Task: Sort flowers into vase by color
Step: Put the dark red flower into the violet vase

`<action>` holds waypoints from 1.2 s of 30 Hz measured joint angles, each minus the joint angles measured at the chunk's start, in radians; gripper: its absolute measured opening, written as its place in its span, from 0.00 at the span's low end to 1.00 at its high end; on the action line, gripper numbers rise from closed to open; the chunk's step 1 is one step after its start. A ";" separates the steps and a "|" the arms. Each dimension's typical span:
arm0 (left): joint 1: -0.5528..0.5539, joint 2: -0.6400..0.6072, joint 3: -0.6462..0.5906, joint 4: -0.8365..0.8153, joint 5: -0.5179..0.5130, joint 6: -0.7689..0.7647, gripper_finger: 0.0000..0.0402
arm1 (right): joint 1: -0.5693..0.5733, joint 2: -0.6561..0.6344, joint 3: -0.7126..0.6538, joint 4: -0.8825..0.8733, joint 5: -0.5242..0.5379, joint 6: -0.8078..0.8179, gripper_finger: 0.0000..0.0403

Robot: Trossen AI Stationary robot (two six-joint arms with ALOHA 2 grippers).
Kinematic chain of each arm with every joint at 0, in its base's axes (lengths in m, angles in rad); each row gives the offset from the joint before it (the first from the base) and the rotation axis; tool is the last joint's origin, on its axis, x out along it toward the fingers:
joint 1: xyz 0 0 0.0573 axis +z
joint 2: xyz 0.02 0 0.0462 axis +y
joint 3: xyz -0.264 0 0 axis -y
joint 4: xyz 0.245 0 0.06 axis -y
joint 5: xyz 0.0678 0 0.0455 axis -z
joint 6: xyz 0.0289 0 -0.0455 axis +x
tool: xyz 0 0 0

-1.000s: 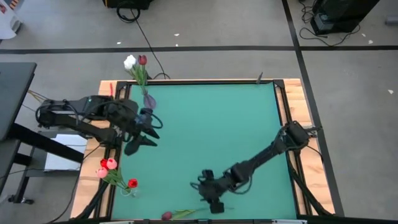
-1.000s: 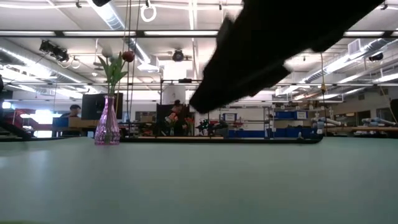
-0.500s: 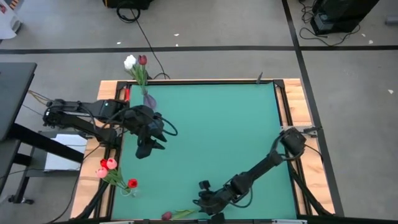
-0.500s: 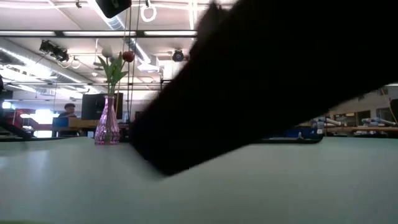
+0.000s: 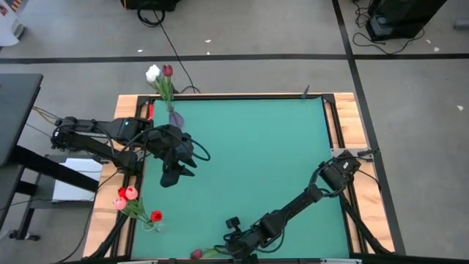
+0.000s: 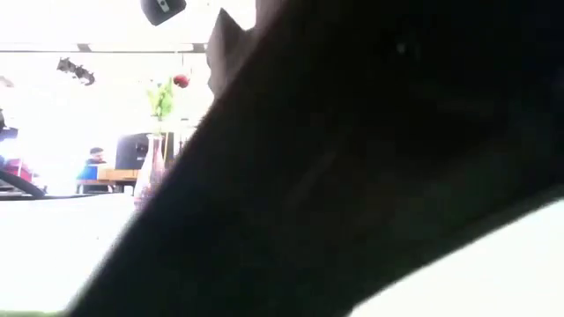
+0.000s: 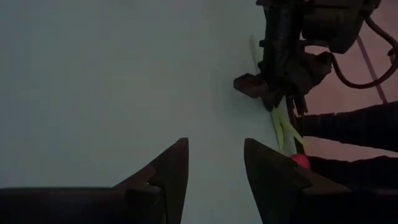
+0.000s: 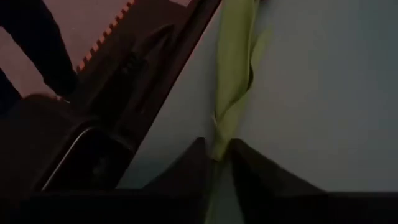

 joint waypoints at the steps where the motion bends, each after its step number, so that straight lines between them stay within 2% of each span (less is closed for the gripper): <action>1: 0.000 0.000 0.000 0.001 0.000 0.000 0.40 | -0.003 -0.006 -0.002 -0.006 0.012 0.004 0.17; 3: 0.000 0.000 0.000 0.001 0.000 0.000 0.40 | -0.013 -0.014 -0.003 -0.019 0.013 0.021 0.06; 5: 0.000 0.000 0.000 0.000 0.000 -0.021 0.40 | -0.027 -0.023 -0.005 -0.033 0.034 0.068 0.04; 10: 0.000 -0.010 0.009 -0.001 -0.015 -0.151 0.40 | -0.078 -0.062 -0.011 -0.053 0.289 0.276 0.02; 16: 0.000 -0.055 0.097 -0.039 -0.175 -0.187 0.38 | -0.148 -0.183 -0.009 -0.063 0.672 0.535 0.02; 20: 0.000 -0.101 0.152 -0.033 -0.353 -0.181 0.35 | -0.239 -0.280 -0.018 -0.005 0.787 0.530 0.02; 23: 0.000 -0.126 0.175 -0.023 -0.451 -0.169 0.35 | -0.305 -0.334 -0.016 0.067 0.809 0.477 0.02; 26: 0.000 -0.148 0.178 0.001 -0.483 -0.175 0.35 | -0.359 -0.356 -0.018 0.181 0.757 0.358 0.02; 31: 0.000 -0.177 0.177 -0.001 -0.542 -0.239 0.36 | -0.440 -0.382 -0.018 0.424 0.578 0.167 0.01; 36: 0.000 -0.206 0.177 0.001 -0.610 -0.289 0.42 | -0.521 -0.389 -0.017 0.562 0.346 0.119 0.01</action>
